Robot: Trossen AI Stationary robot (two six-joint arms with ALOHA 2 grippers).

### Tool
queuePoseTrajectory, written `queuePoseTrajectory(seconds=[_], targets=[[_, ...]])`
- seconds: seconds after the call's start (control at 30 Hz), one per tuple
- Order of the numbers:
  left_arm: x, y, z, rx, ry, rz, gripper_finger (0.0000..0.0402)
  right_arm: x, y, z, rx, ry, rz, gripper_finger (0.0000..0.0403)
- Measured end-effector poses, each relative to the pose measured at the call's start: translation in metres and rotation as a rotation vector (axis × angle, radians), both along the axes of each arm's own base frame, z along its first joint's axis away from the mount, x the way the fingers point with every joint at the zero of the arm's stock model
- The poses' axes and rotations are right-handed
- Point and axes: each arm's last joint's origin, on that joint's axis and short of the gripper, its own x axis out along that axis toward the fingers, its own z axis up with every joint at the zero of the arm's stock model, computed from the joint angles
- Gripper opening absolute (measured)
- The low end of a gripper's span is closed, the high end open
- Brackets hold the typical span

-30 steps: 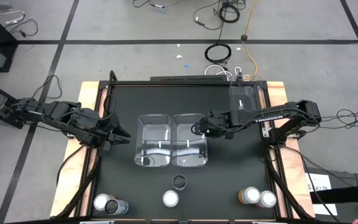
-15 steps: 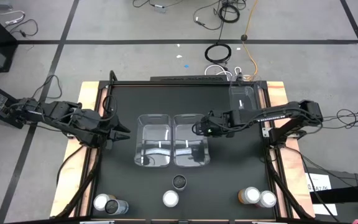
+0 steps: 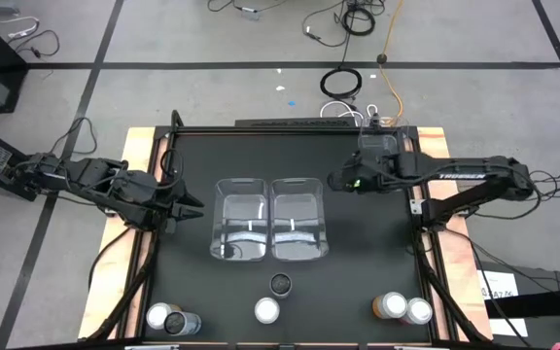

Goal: Sort soda cans
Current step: Move the top transparent bin to the middle right of the table

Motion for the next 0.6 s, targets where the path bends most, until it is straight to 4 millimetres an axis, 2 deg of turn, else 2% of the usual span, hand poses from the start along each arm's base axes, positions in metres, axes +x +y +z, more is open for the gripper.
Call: queuePoseTrajectory(seconds=[0.17, 0.37, 0.6], targets=[[0.0, 0.0, 0.0, -0.027, 0.0, 0.019, 0.0128, -0.019, -0.028, 0.003, 0.007, 0.084, 0.004, 0.0109], [0.0, 0.0, 0.0, -0.045, 0.001, 0.032, 0.0128, -0.042, -0.073, 0.002, 0.015, 0.161, 0.013, 0.011], [0.0, 0.0, 0.0, -0.066, 0.001, 0.046, 0.0128, -0.083, -0.115, -0.001, 0.05, 0.29, -0.007, 0.011]])
